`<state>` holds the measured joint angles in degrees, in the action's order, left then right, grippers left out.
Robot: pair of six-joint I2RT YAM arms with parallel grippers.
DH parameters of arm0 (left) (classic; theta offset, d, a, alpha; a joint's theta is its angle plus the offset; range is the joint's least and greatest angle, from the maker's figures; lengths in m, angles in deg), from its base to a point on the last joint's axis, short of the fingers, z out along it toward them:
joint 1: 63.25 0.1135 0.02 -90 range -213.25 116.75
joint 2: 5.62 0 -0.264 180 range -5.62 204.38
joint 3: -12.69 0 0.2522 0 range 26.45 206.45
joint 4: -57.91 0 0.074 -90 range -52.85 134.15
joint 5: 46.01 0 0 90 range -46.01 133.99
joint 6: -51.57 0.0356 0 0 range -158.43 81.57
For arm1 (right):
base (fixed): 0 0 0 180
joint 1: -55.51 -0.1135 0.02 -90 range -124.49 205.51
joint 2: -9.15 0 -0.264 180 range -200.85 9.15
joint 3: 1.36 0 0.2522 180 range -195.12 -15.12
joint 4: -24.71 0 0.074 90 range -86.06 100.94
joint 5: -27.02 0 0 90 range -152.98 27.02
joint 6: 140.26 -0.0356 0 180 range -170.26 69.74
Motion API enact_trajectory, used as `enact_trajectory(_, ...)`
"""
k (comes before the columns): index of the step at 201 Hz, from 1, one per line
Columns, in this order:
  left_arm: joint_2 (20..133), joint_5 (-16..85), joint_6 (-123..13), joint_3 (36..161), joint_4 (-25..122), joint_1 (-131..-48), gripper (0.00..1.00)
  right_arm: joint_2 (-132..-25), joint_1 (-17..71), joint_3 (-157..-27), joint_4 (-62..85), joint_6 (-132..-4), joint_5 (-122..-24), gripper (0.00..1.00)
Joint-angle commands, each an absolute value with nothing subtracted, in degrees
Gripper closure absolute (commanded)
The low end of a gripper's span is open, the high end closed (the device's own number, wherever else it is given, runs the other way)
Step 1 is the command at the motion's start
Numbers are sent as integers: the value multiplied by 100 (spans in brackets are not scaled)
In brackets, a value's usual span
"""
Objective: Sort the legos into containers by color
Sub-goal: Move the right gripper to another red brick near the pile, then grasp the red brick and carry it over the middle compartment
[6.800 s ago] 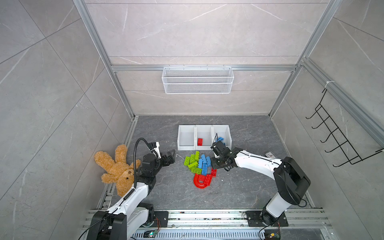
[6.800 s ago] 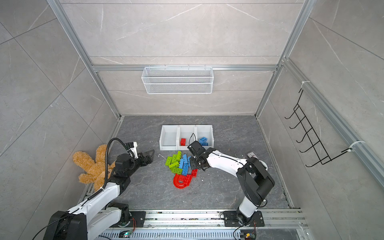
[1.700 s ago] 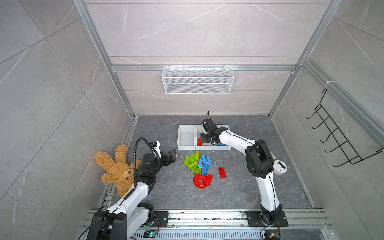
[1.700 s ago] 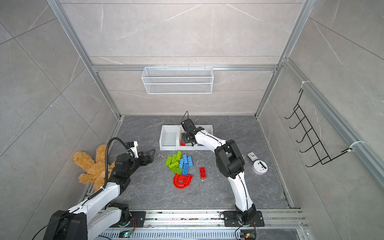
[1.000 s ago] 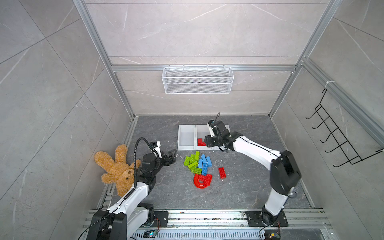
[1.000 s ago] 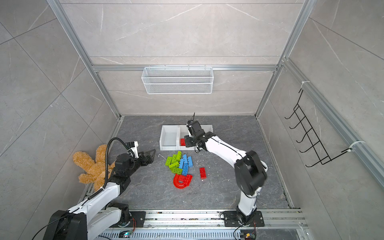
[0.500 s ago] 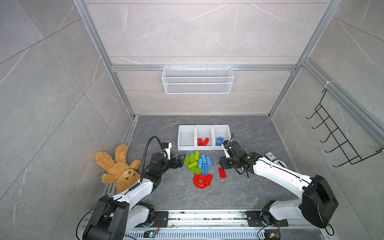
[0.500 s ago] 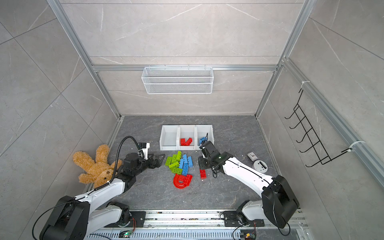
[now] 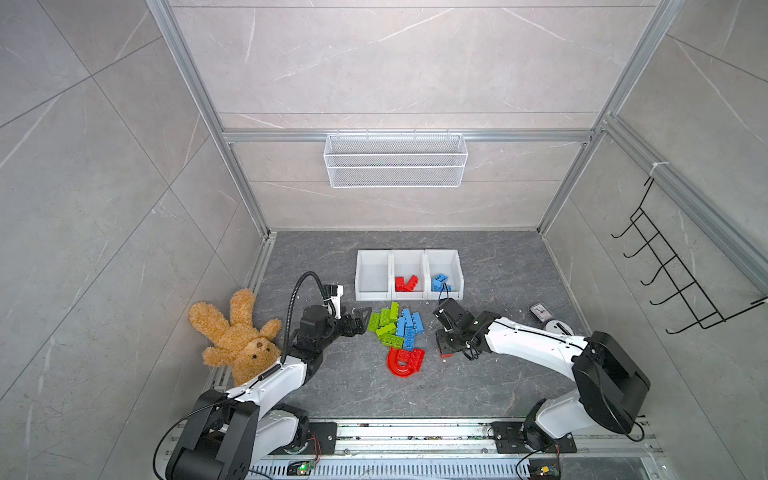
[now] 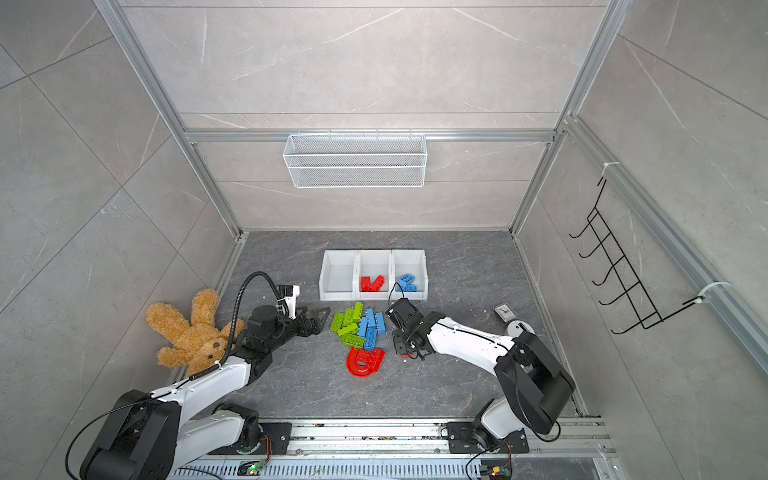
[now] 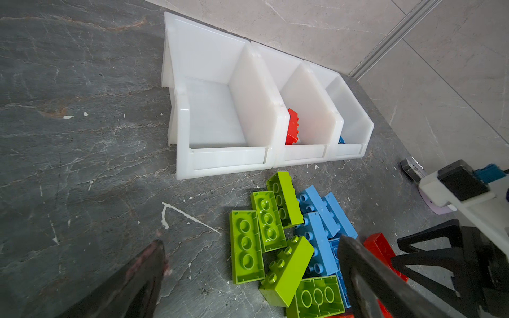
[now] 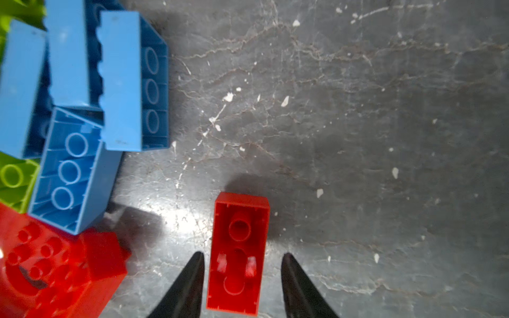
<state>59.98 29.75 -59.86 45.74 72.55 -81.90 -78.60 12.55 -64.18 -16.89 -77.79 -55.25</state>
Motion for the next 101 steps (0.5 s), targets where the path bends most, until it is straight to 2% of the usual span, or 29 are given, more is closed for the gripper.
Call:
enact_trajectory(1, 5870, 3007, -5840, 4765, 7438, -8206, 1, -8073, 1201, -6329, -1653, -7918, -5498, 52)
enact_trajectory(60, 5925, 2996, -5864, 4785, 7447, -8206, 1, -8286, 1201, -6380, -1553, -7821, -5564, 53)
enact_trajectory(101, 5806, 3166, -5839, 4739, 7394, -8206, 1, -8401, 1201, -6459, -1569, -7812, -5493, 59)
